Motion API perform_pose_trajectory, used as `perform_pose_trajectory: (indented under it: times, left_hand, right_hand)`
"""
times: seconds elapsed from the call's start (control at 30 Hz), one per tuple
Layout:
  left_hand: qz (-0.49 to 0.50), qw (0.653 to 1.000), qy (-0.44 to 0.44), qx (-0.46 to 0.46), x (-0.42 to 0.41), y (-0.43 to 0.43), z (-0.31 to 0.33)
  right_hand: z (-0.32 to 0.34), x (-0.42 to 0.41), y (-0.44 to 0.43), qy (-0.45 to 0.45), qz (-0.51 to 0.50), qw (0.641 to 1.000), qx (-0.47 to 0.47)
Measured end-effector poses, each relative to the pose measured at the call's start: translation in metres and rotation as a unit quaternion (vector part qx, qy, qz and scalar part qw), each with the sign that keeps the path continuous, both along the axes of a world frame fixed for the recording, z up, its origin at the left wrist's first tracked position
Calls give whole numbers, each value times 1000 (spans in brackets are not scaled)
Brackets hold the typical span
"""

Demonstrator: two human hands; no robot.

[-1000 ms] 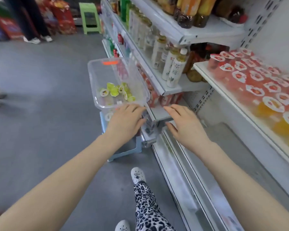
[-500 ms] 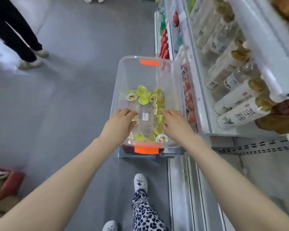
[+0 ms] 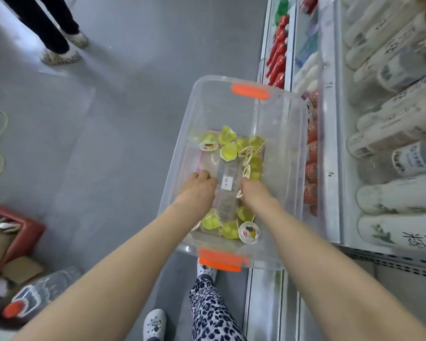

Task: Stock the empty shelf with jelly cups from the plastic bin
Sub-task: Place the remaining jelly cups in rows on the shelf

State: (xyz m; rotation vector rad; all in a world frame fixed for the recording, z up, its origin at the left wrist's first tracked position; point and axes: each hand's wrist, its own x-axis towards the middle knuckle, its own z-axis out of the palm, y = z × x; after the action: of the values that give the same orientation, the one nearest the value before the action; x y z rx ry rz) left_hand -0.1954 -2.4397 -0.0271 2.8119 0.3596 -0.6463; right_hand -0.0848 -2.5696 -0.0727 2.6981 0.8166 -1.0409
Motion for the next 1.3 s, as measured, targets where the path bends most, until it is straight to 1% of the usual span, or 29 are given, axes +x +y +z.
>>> perform_pose_trajectory:
  times: [0.1,0.23,0.33,0.43,0.5,0.6,0.77,0.9,0.97,1.03,1.13,1.23,1.3]
  left_hand:
    - [-9,998,58,-1,17,-1,-19]
    - [-11,995,100,-21,29,1,-40]
    - [-18,993,116,-26,31,1,-50]
    - [-38,990,135,-8,28,1,-60]
    - [-33,989,145,-7,26,1,-60]
    - [-14,990,138,-15,28,2,-50]
    - [45,992,97,-65,27,3,-27]
    - [58,996,48,-53,20,2,-5]
    - [61,997,8,-48,12,-2,6]
    - [80,993,-49,-66,0,-7,18]
    - [134,977,-117,-120,-20,-13,35]
    - [173,948,-183,-195,-43,-22,53]
    - [186,931,-217,-225,-60,-29,66]
  right_hand:
    - [-1,2,-3,-2,2,1000,8]
    - [6,5,-1,-16,-61,996,56]
    - [11,5,0,-9,-111,991,78]
    - [12,4,1,-5,-126,989,82]
    - [13,4,1,-7,-137,987,89]
    - [18,6,3,-18,-143,983,113]
    - [41,9,0,-37,-191,960,202]
    - [67,5,-8,-53,-190,945,263]
    - [79,-2,-15,-69,-186,935,295]
    - [92,-11,-23,-89,-183,925,321]
    - [113,-30,-34,-121,-180,908,359]
    - [132,-54,-48,-153,-194,892,379]
    - [145,-74,-59,-173,-214,877,394]
